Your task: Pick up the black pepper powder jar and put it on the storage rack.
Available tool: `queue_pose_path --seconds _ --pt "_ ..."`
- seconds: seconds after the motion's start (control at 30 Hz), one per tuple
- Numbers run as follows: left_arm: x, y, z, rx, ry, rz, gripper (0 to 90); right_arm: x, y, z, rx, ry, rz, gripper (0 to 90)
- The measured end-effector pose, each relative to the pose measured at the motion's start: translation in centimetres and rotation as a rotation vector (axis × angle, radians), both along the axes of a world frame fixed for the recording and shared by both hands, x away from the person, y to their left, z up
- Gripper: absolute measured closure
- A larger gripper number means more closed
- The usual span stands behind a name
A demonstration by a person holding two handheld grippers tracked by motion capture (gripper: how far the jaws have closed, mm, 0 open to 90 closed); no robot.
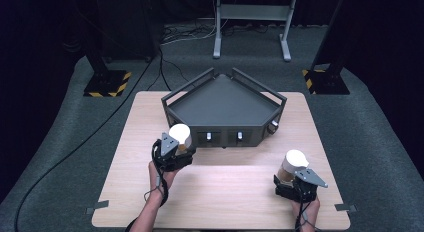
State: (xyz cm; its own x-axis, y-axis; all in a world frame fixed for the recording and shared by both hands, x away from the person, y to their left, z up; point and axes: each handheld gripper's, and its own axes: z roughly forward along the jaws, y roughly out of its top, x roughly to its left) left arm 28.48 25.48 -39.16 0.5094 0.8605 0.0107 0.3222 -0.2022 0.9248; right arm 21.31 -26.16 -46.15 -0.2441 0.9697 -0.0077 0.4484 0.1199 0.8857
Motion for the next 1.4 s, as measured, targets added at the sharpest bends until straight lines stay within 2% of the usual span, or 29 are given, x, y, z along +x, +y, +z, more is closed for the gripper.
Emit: queue_pose_path --seconds 0.83,1.4 --pt "1.9 0.1 2.3 0.006 -0.016 -0.005 30.9 0.0 0.0 0.0 0.001 0.001 -0.001 0.0" --pt "3.2 -0.4 4.2 0.019 -0.051 -0.014 30.9 0.0 0.0 0.0 0.002 0.003 -0.001 0.0"
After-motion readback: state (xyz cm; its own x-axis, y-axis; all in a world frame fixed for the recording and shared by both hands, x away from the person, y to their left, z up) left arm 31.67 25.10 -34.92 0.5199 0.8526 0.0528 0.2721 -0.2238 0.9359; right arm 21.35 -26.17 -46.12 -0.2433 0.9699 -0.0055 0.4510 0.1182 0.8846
